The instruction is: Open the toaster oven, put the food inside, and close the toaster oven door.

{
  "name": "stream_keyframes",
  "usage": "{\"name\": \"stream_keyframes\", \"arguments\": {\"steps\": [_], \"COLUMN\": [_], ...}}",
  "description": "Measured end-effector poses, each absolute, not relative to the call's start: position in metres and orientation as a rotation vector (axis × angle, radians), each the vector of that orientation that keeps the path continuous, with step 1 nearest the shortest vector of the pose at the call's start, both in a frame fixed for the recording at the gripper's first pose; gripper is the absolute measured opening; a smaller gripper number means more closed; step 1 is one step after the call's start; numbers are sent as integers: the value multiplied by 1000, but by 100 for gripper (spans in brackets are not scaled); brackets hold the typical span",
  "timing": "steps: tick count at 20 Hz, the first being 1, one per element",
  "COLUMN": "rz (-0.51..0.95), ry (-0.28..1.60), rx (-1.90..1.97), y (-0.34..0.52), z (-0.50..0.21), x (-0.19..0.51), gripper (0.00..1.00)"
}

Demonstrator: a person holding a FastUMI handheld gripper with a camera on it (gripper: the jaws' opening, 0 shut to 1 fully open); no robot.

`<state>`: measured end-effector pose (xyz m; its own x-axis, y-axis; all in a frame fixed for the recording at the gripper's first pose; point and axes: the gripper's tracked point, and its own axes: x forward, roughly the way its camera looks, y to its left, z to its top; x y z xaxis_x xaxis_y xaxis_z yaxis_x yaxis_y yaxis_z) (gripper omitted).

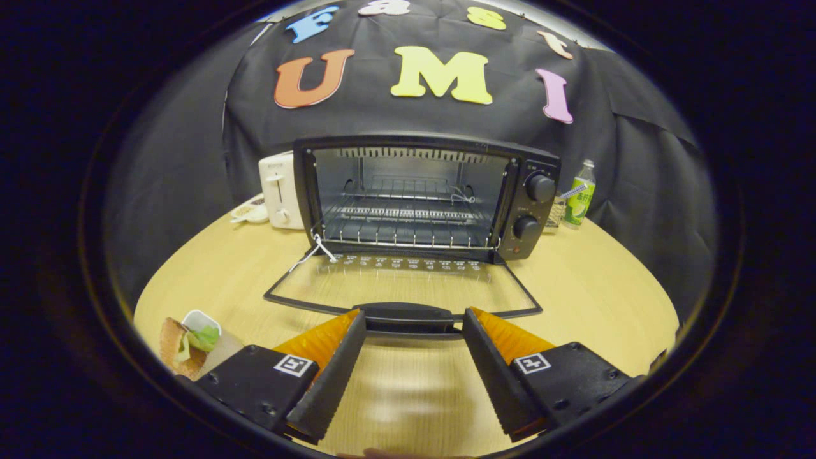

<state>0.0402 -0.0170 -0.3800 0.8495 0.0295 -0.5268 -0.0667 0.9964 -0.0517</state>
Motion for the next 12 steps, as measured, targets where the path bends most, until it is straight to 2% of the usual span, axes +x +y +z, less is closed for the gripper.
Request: {"name": "stream_keyframes", "arguments": {"steps": [4, 12], "rz": [84, 312], "ry": [612, 728], "rx": [-56, 62], "y": [-5, 56], "z": [-376, -331], "x": [29, -20], "gripper": [99, 99]}}
